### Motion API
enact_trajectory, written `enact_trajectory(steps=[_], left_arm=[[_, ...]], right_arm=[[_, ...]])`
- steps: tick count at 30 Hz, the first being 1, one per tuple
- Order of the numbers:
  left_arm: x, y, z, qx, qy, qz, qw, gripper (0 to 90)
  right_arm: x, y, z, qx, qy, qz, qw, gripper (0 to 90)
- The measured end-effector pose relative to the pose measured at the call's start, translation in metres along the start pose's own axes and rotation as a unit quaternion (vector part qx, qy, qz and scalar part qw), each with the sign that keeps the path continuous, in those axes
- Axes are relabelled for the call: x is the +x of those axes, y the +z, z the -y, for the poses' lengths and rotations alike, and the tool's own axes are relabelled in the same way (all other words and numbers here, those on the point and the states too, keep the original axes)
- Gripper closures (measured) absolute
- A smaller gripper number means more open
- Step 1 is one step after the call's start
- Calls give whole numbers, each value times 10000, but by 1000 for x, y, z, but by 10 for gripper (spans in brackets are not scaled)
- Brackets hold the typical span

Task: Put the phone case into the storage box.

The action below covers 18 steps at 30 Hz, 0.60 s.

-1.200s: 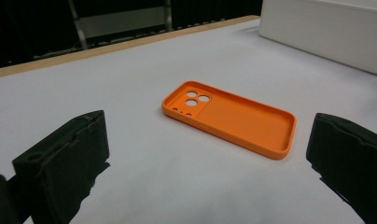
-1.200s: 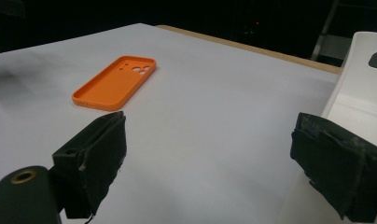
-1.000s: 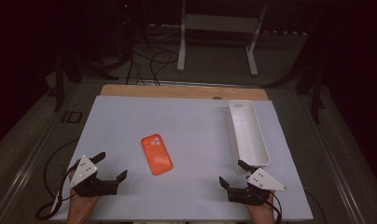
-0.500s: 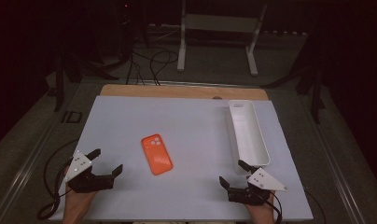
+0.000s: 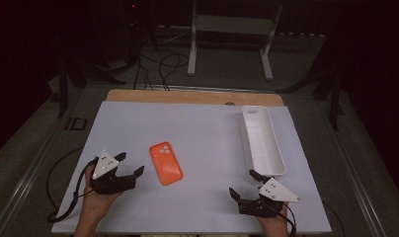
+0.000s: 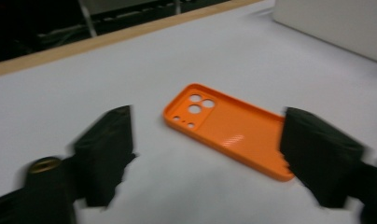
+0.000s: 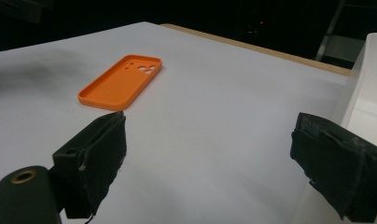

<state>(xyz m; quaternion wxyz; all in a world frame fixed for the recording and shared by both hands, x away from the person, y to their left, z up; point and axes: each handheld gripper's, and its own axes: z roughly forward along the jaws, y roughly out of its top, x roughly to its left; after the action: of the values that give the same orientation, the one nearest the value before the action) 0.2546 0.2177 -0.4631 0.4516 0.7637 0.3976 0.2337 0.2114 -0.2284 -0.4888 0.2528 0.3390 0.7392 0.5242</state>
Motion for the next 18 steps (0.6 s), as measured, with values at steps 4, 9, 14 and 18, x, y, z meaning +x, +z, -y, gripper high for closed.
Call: enact_trajectory(steps=[4, 9, 14, 18], left_arm=[[-2, 11, 1, 136, -125, 204, 9996, 426], [-5, 22, 2, 277, -205, 310, 9989, 613], [-13, 34, 2, 481, -15, 419, 9980, 759], [-18, 41, 3, 581, 75, 477, 9971, 860]], right_arm=[[1, 0, 0, 19, -17, 1, 10000, 105], [1, 1, 0, 24, -48, -17, 10000, 105], [3, 2, 0, 35, -59, -31, 10000, 105], [3, 3, 0, 47, -79, -34, 10000, 105]])
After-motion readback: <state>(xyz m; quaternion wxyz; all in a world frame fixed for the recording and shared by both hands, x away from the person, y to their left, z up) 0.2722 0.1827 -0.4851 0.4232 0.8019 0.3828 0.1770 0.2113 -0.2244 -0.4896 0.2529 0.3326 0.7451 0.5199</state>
